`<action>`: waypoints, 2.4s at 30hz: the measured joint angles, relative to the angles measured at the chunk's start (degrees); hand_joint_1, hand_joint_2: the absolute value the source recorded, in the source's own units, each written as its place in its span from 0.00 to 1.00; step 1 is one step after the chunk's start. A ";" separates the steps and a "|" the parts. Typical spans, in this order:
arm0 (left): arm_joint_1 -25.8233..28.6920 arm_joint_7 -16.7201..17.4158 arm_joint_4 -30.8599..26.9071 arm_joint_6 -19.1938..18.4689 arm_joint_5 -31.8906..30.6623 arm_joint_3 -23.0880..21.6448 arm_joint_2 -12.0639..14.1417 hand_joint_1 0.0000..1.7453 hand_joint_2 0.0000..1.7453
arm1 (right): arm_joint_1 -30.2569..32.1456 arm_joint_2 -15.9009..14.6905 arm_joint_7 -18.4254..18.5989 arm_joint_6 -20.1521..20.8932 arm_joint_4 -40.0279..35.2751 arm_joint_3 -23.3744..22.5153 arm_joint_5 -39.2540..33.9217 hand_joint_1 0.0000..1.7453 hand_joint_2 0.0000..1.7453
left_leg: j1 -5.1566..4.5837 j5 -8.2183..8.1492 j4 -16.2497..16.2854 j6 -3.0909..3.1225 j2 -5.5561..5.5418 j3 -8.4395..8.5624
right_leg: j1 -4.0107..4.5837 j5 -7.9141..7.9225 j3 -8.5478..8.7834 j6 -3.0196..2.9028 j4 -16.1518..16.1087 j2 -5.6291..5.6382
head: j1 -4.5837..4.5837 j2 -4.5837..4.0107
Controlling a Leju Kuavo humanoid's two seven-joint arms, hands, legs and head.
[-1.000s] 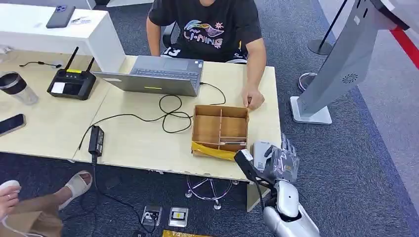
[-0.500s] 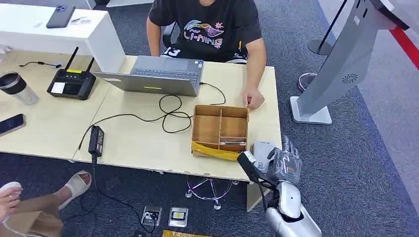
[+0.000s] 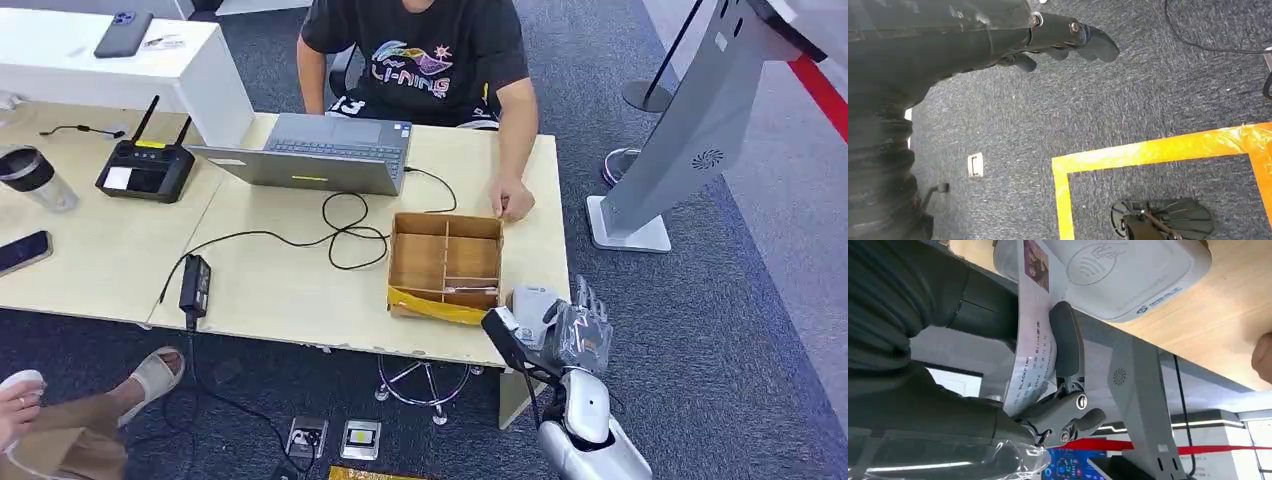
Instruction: Pass the card to the sensor for recognition and then transmit it.
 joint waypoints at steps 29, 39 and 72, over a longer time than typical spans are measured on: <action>-0.17 0.11 -0.11 -0.33 0.04 -0.90 0.20 0.00 1.00 | 1.02 -0.83 0.98 -0.66 -1.55 -0.57 0.98 1.00 1.00 | 0.00 0.00 0.00 0.00 0.05 0.16 | 0.00 0.02 0.17 0.03 -0.01 0.03 | 0.02 0.00; -0.04 -0.04 -0.11 -0.17 1.16 -0.94 0.31 0.00 1.00 | 2.01 -1.25 -1.79 -1.20 -11.48 -1.12 -0.22 1.00 1.00 | 0.00 0.00 0.00 0.00 0.05 0.04 | 0.00 0.02 0.06 0.02 0.01 0.03 | 0.02 0.00; -0.26 1.51 -0.11 4.07 9.68 -1.36 0.02 0.00 1.00 | -23.84 11.02 -10.43 7.30 -5.89 8.68 4.55 1.00 1.00 | 0.03 0.08 -0.01 -0.01 -0.17 -0.28 | 0.04 0.00 -0.13 -0.02 0.08 -0.26 | 0.04 0.00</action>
